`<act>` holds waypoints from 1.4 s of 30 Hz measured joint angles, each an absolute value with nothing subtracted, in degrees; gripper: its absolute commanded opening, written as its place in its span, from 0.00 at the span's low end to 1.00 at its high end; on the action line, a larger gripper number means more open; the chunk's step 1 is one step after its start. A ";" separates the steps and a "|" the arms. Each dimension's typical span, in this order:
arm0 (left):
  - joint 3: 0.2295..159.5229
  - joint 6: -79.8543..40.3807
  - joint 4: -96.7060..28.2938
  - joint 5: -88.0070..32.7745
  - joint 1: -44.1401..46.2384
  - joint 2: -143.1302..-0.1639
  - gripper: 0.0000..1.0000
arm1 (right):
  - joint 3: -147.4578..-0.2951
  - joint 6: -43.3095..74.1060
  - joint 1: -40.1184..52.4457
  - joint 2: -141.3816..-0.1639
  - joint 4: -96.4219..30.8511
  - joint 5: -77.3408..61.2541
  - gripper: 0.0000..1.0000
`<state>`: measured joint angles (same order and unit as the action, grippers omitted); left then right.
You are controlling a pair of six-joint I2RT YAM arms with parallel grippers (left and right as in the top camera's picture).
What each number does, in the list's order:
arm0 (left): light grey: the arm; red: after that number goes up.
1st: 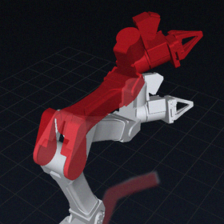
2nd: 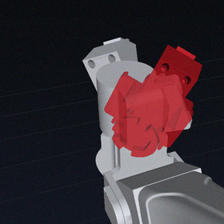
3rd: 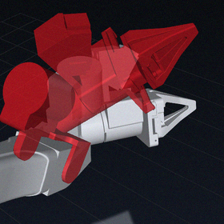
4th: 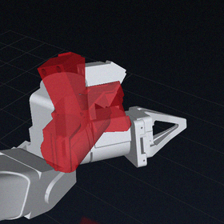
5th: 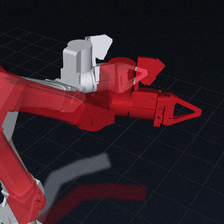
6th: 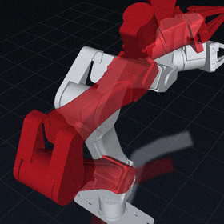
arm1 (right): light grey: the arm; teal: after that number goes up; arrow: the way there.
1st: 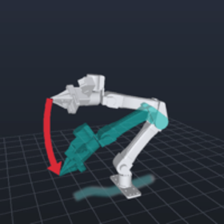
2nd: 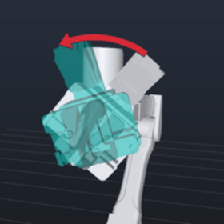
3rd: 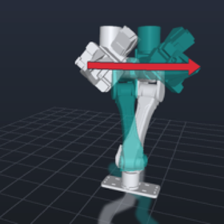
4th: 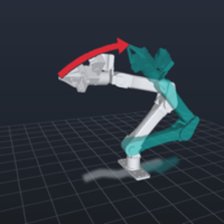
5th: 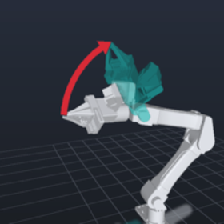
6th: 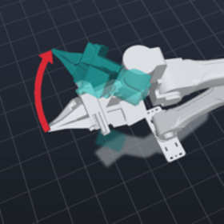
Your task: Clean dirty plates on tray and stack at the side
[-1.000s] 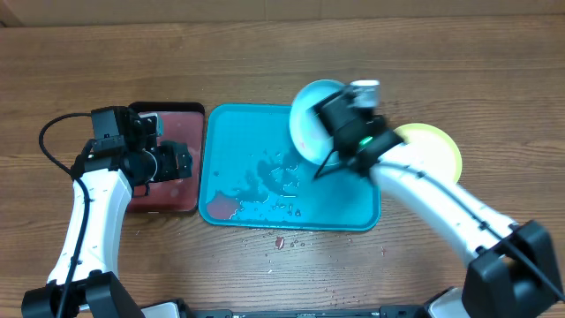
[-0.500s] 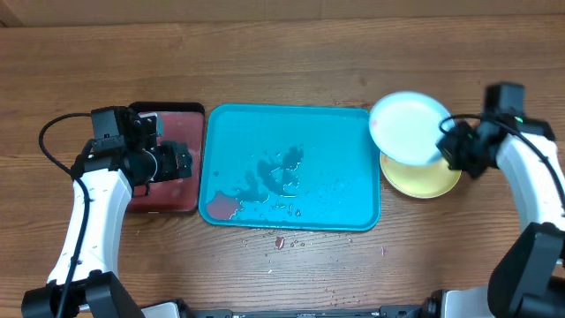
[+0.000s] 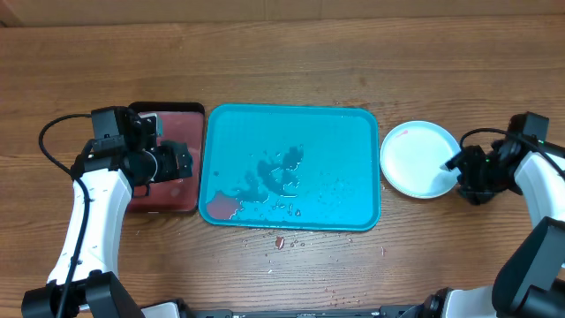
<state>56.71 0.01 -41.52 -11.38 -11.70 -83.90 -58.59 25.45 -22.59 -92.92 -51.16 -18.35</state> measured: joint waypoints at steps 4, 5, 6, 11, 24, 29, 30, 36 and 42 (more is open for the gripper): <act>56.84 -0.69 -45.23 -11.38 -11.70 -83.90 1.00 | -58.59 19.25 -18.74 -92.90 -47.13 -26.33 0.78; 56.95 -0.80 -46.24 -11.38 -11.70 -83.90 1.00 | -58.59 17.85 -17.52 -92.90 -45.87 -27.86 0.80; 57.32 -1.02 -47.62 -11.38 -11.70 -83.90 1.00 | -58.61 16.23 -15.70 -92.90 -44.71 -29.39 0.84; 61.43 -1.56 -56.62 -11.38 -11.70 -83.90 1.00 | -61.10 11.11 -4.56 -92.90 -46.46 -28.84 0.98; 56.97 -1.13 -61.47 -12.58 -11.70 -70.41 1.00 | -64.27 11.86 12.60 -87.33 -54.04 -9.54 1.00; 50.00 1.08 -54.52 -15.29 -11.70 -53.63 1.00 | -59.48 12.03 15.07 -73.73 -50.94 -6.11 1.00; 48.34 1.45 -53.17 -15.66 -11.70 -50.17 1.00 | -58.17 12.03 15.49 -70.54 -49.98 -5.65 1.00; 40.95 1.45 -50.78 -16.45 -11.70 -31.75 1.00 | -49.69 12.01 16.60 -48.53 -45.65 -3.09 1.00; 39.68 1.41 -51.03 -16.58 -11.70 -25.76 1.00 | -48.40 12.03 16.60 -36.86 -45.12 -1.56 1.00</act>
<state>39.68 1.41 -51.03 -16.58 -11.70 -25.76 -48.40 12.03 16.60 -36.86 -45.12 -1.56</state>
